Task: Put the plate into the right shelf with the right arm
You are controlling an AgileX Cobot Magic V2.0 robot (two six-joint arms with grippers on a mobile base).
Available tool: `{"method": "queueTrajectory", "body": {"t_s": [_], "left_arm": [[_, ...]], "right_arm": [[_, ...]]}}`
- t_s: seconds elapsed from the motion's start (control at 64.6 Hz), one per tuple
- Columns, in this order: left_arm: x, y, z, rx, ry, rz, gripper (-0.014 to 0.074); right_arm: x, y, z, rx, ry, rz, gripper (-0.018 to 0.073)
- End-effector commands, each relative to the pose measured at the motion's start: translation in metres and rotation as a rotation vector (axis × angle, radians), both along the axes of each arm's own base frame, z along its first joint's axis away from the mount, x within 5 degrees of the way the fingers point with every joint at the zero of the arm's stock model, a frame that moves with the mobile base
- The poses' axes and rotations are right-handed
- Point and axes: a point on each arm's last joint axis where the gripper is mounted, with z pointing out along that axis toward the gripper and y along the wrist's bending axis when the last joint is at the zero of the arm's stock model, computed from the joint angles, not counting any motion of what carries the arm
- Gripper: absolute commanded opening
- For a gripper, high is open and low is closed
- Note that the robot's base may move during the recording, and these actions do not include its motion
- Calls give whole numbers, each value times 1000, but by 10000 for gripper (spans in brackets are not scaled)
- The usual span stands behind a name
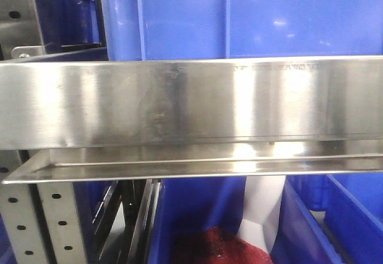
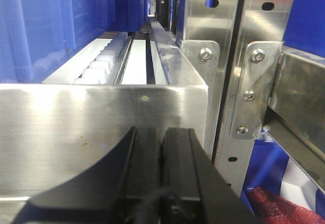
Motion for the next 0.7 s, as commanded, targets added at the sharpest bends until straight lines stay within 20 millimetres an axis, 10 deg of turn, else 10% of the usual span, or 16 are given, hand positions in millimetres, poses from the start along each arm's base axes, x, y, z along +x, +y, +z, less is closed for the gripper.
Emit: {"method": "queueTrajectory", "body": {"t_s": [0.0, 0.372, 0.682], "left_arm": [[0, 0, 5, -15, -84, -2, -47], [0, 0, 5, -15, -84, -2, -47], [0, 0, 5, -15, -84, -2, -47]], "right_arm": [[-1, -2, -12, 7, -84, -24, 55], [0, -3, -76, 8, -82, -41, 55], [2, -2, -83, 2, -6, -35, 55]]}}
